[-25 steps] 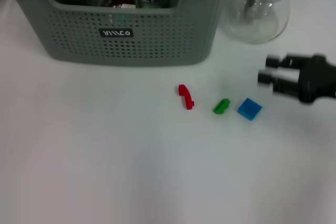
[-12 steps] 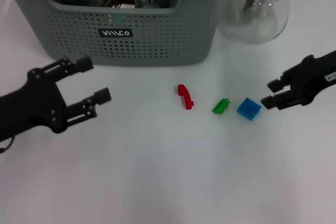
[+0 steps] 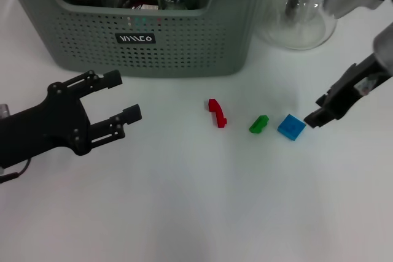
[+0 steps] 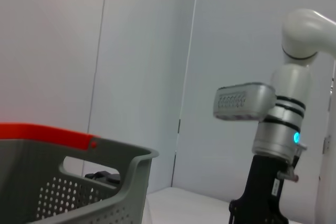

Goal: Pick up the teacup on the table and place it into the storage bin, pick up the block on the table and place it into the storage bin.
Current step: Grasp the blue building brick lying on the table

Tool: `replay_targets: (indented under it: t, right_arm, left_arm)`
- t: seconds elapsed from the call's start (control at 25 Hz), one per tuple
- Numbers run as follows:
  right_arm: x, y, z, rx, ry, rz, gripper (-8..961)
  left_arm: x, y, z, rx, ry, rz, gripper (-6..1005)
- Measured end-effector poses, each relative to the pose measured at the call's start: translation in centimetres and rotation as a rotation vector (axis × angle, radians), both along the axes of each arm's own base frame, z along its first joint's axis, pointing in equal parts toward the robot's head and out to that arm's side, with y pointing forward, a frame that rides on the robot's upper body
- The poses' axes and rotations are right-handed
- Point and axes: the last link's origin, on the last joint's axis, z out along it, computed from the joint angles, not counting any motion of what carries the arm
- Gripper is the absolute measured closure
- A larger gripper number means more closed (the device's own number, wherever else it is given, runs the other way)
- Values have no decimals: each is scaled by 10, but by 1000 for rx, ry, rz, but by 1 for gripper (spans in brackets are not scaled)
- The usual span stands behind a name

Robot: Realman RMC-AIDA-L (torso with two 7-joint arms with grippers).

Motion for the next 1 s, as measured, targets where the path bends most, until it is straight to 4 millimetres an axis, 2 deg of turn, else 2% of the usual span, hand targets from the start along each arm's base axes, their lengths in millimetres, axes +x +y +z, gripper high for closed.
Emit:
replay_targets:
  t: [0.2, 0.8, 1.0]
  right_arm:
    - [-4, 0, -23, -9, 49, 10, 448]
    - [-1, 0, -48, 28, -33, 37, 430]
    - [-1, -2, -51, 20, -31, 42, 377]
  left_arm:
    - [-1, 2, -1, -3, 7, 4, 267]
    - [-4, 2, -5, -10, 9, 28, 267]
    - [-4, 3, -5, -9, 11, 30, 267]
